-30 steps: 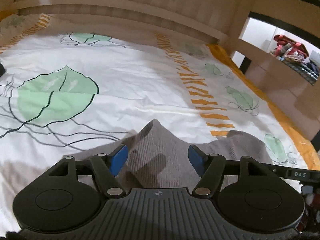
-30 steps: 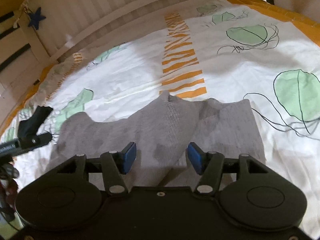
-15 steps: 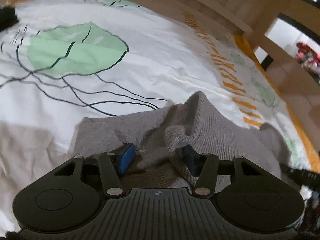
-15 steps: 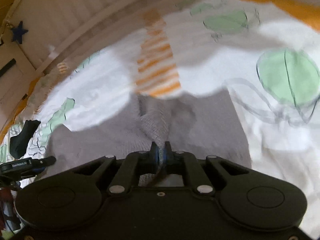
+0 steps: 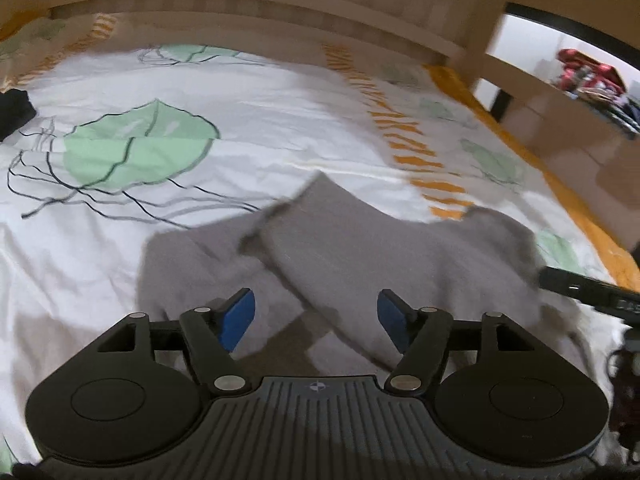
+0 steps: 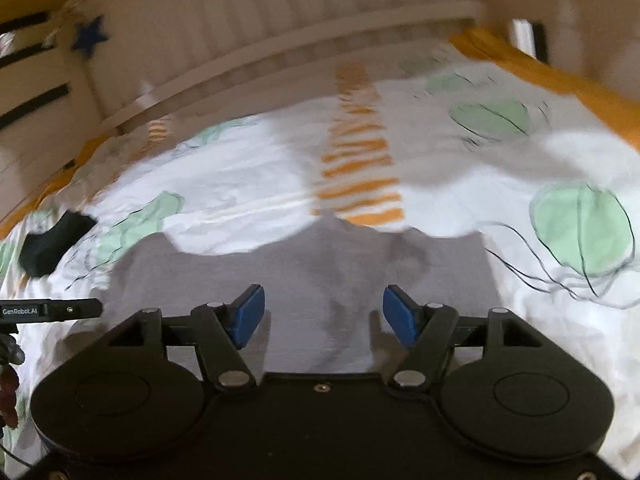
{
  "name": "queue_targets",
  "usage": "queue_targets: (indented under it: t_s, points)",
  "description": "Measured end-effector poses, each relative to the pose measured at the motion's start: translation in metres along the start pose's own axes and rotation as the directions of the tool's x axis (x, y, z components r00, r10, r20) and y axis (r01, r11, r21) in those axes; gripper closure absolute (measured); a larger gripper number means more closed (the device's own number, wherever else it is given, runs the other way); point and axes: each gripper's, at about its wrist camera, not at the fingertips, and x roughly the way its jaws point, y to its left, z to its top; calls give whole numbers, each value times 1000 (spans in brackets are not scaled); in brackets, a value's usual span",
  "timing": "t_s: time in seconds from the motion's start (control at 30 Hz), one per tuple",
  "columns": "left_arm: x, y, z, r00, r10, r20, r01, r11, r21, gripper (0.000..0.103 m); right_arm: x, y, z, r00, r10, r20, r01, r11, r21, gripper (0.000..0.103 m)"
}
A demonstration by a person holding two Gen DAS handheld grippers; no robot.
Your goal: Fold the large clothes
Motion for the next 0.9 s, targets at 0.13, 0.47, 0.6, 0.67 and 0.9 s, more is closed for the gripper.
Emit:
queue_targets:
  t_s: [0.13,0.47,0.6,0.67,0.9]
  points:
    - [0,-19,-20,1000,6,-29,-4,997,71,36,3,40,-13,998,32,-51,-39,990,-134,27]
    - [17,-31,-50,996,62,-65,-48,979,199,19,33,82,-56,977,-128,-169,49,913,-404,14]
    - [19,-33,-54,997,50,-65,-35,977,211,6,34,74,-57,978,-127,-162,62,932,-357,0]
    - [21,-32,-56,998,17,-65,-3,978,207,0,38,66,-57,976,-117,-184,61,958,-282,0]
    - [8,-39,-59,994,40,-103,-13,967,256,2,32,65,-56,969,-107,-222,49,966,-253,0]
